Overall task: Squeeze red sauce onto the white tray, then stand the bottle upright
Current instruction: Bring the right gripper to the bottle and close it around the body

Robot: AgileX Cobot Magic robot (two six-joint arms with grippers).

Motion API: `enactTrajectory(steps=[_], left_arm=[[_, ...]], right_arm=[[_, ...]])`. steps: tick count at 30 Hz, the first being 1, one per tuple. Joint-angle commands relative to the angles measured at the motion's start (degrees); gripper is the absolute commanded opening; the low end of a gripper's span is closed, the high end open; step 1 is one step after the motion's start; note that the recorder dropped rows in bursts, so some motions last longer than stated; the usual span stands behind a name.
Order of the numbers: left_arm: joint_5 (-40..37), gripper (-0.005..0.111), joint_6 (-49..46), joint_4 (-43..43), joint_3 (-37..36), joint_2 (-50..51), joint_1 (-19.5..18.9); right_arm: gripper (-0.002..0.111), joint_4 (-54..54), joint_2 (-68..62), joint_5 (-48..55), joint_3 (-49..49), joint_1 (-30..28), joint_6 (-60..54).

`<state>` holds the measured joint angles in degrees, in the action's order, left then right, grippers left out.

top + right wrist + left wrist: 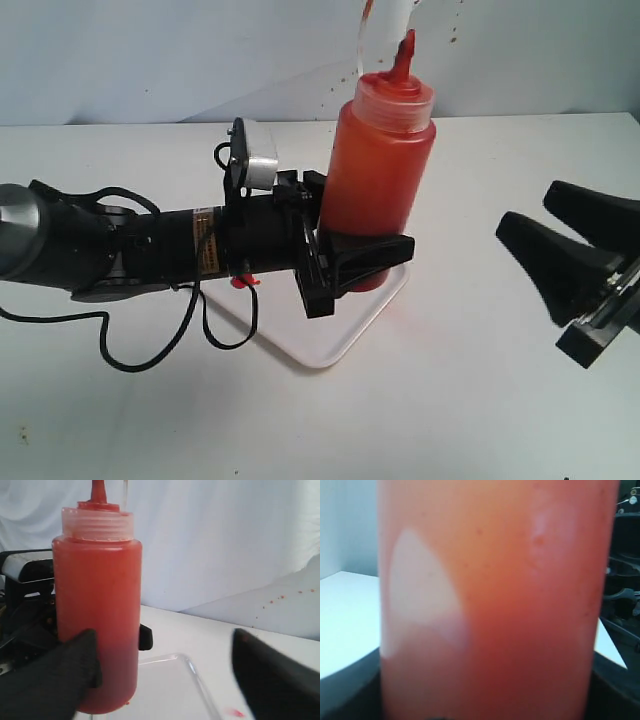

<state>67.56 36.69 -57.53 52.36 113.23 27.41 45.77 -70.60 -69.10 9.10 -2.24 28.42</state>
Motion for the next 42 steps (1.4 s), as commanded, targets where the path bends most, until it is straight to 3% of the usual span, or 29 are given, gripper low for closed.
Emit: enactTrajectory(steps=[1,7,42], left_arm=[[2.4,0.0,0.7,1.9,1.1,-0.3,2.4],[2.4,0.0,0.6,1.3,1.3,-0.3,3.5],[2.4,0.0,-1.2,2.1,1.3,-0.3,12.0]], right_arm=[[0.105,-2.7,0.4,-0.9,-0.3,2.7,-1.8],[0.105,-3.6,0.4,-0.9,-0.3,5.8,-1.8],[0.105,2.3,0.4,-0.9,-0.3,7.4,3.5]])
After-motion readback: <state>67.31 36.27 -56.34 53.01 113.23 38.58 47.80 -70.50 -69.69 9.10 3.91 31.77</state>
